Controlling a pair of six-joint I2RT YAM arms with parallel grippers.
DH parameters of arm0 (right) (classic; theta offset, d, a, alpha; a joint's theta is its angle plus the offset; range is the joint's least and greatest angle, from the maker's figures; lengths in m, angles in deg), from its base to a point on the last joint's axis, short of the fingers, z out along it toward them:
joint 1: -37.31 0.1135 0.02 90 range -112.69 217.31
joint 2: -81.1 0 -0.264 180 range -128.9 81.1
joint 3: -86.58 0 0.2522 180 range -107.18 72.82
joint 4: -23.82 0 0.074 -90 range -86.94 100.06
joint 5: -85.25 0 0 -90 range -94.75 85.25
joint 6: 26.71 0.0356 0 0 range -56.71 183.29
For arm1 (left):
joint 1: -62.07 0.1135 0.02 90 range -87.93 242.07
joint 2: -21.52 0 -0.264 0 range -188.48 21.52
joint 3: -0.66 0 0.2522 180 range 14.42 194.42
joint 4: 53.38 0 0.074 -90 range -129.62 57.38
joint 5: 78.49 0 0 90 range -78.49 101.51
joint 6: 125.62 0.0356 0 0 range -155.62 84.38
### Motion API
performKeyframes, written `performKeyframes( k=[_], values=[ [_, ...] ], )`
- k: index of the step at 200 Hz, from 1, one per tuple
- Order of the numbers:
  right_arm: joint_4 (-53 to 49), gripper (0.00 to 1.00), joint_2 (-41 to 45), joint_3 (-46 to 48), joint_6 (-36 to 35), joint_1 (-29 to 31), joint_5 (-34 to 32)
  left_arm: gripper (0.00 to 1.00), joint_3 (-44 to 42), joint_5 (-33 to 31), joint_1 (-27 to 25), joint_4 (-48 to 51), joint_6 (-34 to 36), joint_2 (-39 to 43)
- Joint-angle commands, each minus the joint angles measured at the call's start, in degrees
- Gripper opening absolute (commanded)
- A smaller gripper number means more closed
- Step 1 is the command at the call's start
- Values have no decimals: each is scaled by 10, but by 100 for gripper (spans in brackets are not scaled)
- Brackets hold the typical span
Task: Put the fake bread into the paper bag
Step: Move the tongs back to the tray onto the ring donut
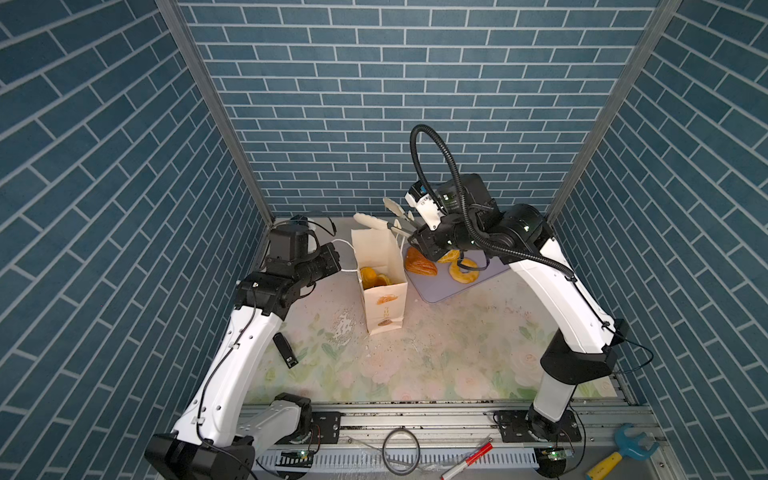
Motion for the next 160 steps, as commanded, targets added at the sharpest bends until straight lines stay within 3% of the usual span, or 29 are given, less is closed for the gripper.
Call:
performKeyframes(
  k=[1, 37, 89, 160],
  values=[
    [-7, 46, 36, -12, -19, -29, -31, 0, 0, -1, -4, -9, 2, -2],
    [-5, 46, 91, 71, -3, -105, -54, 0, 1, 0, -4, -11, 2, -3],
    [64, 46, 177, 316, 33, -238, -29, 0, 3, -1, -4, -10, 2, -6],
    [89, 45, 135, 499, 76, -345, 47, 0, 1, -3, -4, -7, 2, -10]
  ],
)
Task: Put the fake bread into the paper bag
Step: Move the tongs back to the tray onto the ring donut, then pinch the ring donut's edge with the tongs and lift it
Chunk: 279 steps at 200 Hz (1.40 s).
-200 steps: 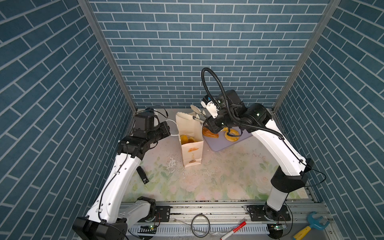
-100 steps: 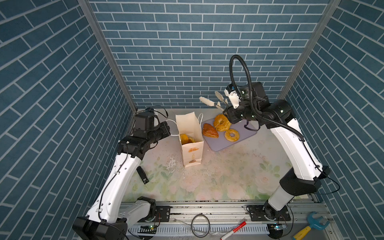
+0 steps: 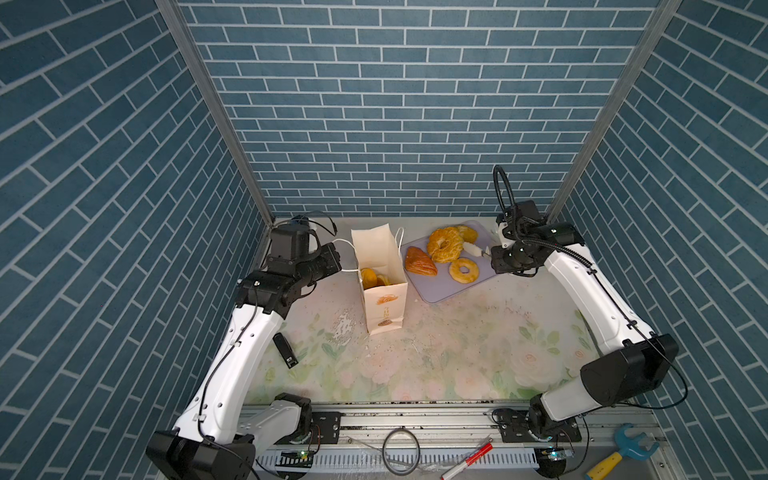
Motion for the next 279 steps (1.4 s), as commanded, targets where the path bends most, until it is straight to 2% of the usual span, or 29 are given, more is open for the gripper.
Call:
performKeyframes(
  k=[1, 42, 74, 152, 209, 279],
  values=[
    [28, 45, -20, 17, 21, -21, 43, 0, 0, -3, -4, -7, 2, -4],
    [33, 43, -91, 5, -1, -34, 47, 0, 0, -5, -4, -7, 2, -8],
    [18, 41, -148, -26, -12, -34, 25, 0, 0, -10, -3, -3, 2, -8],
    [19, 38, -200, -35, -15, -35, 26, 0, -1, -10, -4, -6, 0, -17],
    [9, 22, -176, -48, -16, -35, 16, 0, -6, -12, -4, -6, 1, -7],
    [-31, 17, -61, -57, -3, -36, -37, 0, -13, -5, -4, -13, 2, 7]
  ],
)
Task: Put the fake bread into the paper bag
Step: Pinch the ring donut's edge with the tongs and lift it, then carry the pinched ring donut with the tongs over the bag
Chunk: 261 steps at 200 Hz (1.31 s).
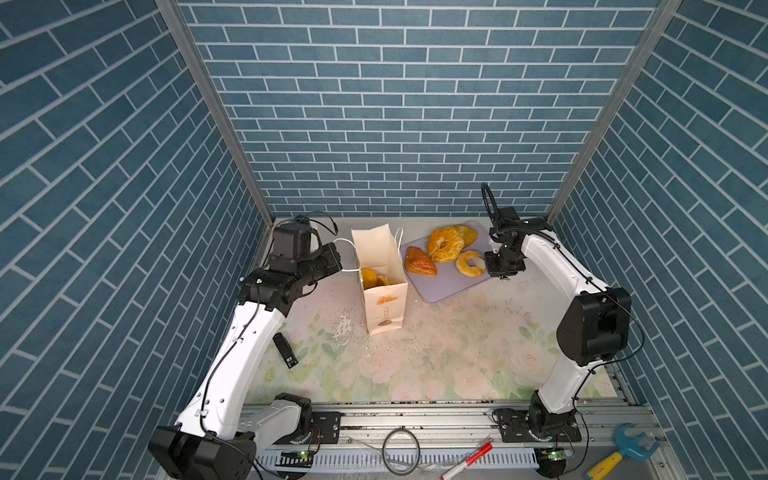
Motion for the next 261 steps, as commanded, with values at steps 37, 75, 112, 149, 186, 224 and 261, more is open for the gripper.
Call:
performKeyframes(
  k=[37, 75, 112, 149, 186, 224, 261],
  values=[
    [-25, 16, 155, -58, 14, 8, -32, 0, -16, 2, -4, -14, 1, 18],
    [-5, 16, 200, -141, -2, 61, -15, 0, -23, 2, -4, -18, -2, 29],
    [9, 16, 172, -249, -50, 168, 12, 0, -27, 2, -3, -20, -5, 36],
    [28, 16, 130, -319, -92, 261, 35, 0, -30, 1, -4, -17, -6, 43],
    [20, 16, 77, -380, -138, 350, 28, 0, -27, 1, -4, -14, -6, 44],
    [3, 16, 43, -390, -148, 384, 29, 0, -25, 1, -4, -13, -7, 43],
    [-4, 16, 36, -361, -143, 394, 27, 0, -24, -1, -4, -11, -5, 44]
  ],
)
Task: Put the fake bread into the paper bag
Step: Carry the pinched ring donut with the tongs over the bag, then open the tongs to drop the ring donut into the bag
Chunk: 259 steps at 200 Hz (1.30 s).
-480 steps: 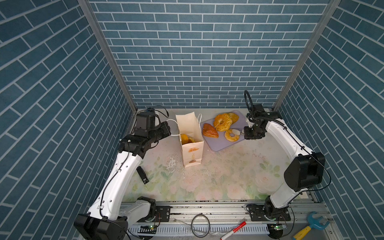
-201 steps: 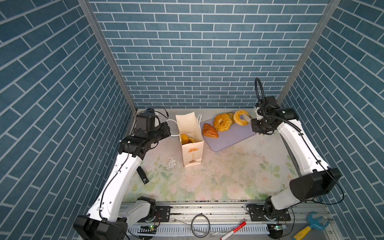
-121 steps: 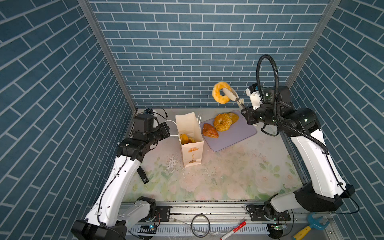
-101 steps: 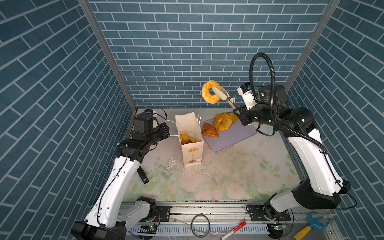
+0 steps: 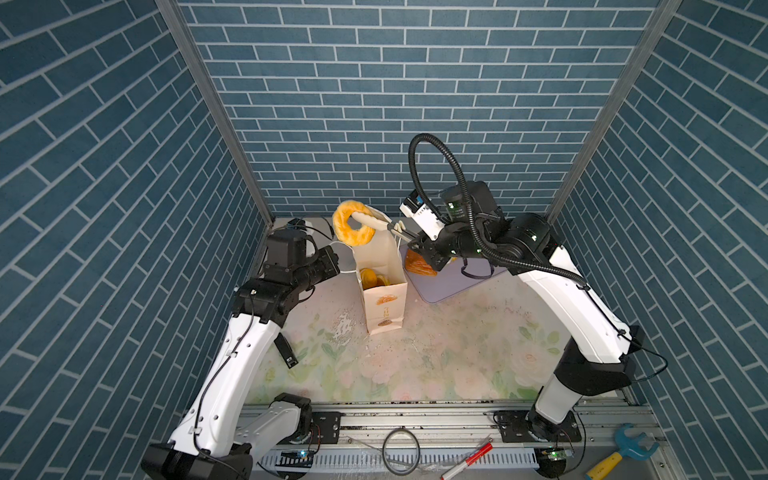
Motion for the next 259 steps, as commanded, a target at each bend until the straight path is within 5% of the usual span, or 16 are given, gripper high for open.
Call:
performKeyframes(
  k=[1, 194, 259],
  values=[
    [11, 16, 6, 9, -17, 5, -3, 0, 0, -3, -4, 4, 2, 7],
    [-21, 17, 17, 118, -35, -8, -91, 0, 1, -5, -4, 6, 1, 4],
    [-29, 33, 2, 91, -45, -8, -104, 0, 2, -10, -4, 9, 2, 3]
  ],
)
